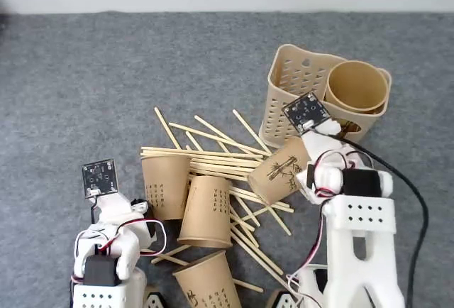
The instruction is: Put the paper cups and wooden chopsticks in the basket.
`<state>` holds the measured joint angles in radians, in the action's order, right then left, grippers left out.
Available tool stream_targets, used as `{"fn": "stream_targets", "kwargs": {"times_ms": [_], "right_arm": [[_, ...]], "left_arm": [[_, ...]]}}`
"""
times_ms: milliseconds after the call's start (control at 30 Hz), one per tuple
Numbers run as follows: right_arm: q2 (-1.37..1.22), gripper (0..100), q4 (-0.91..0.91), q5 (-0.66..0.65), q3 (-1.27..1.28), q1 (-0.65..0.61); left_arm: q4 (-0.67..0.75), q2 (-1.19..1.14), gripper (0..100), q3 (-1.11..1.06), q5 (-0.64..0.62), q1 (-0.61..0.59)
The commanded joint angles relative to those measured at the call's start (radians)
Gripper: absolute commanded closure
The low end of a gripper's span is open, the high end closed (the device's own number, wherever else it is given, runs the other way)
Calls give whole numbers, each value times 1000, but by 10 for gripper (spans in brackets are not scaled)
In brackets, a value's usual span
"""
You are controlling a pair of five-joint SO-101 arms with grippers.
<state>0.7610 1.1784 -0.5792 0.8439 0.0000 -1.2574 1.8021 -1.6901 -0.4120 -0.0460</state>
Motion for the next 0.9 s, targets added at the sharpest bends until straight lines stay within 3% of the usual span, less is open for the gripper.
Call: {"fn": "stream_targets", "kwargs": {"times_ms": [0,300,767,867], "right_arm": [[24,736,-35,-8,15,-56],[24,736,-16,74,64,-200],[35,737,257,245,-51,-542],[35,798,285,238,-83,-542]], "left_arm": [[-3,12,986,8,5,0],[-3,12,986,8,5,0],[-3,12,986,8,5,0],[-3,12,986,8,5,0]]}}
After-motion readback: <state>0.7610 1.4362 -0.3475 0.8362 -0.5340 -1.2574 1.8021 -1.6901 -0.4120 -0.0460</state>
